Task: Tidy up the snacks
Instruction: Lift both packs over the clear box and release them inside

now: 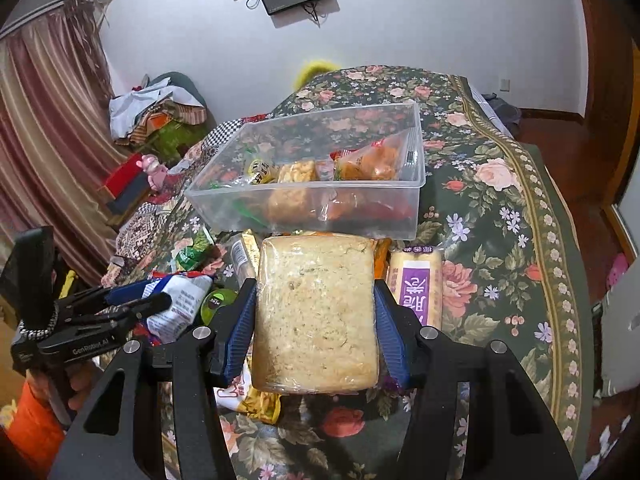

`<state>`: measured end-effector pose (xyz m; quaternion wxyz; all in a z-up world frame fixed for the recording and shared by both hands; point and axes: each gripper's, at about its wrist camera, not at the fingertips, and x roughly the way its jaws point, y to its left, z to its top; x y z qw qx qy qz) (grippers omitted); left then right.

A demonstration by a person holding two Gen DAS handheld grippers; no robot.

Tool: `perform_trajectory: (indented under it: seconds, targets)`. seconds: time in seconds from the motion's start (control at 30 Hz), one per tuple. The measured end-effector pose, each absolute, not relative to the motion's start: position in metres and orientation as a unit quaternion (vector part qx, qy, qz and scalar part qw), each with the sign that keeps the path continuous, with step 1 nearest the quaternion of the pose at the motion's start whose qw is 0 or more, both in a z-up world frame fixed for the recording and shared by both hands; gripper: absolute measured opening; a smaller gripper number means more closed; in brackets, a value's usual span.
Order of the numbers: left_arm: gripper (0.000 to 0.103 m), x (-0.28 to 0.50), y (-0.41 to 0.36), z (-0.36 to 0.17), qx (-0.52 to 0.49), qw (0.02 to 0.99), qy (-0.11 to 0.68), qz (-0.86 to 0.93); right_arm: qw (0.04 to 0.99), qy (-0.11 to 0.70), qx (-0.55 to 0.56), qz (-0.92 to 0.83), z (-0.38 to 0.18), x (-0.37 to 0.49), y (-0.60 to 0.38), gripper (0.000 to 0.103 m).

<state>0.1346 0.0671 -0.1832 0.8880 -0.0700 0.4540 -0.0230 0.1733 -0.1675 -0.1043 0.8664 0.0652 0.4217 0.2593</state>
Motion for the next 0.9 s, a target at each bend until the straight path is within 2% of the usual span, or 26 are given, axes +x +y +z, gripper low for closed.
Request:
perform_trajectory:
  seconds: [0.27,0.4,0.5,0.9]
  targets:
    - [0.075,0.142,0.058,-0.21,-0.056,0.879,0.473,-0.02,0.862,0.432,0.066,0.256,-0.11,0.174,-0.169,0.052]
    - [0.068,0.141,0.053,-0.208,-0.035,0.886,0.463,-0.012,0.863,0.43,0.065,0.258,-0.108,0.173,-0.167,0.052]
    - [0.065,0.135,0.054,-0.196,-0.034,0.891,0.453,-0.011,0.864,0.424,0.061,0.262,-0.104,0.174,-0.166,0.052]
    - [0.065,0.153,0.062,-0.112,-0.03,0.927,0.373,-0.009,0.883,0.375,0.058,0.277,-0.069,0.198,-0.152,0.052]
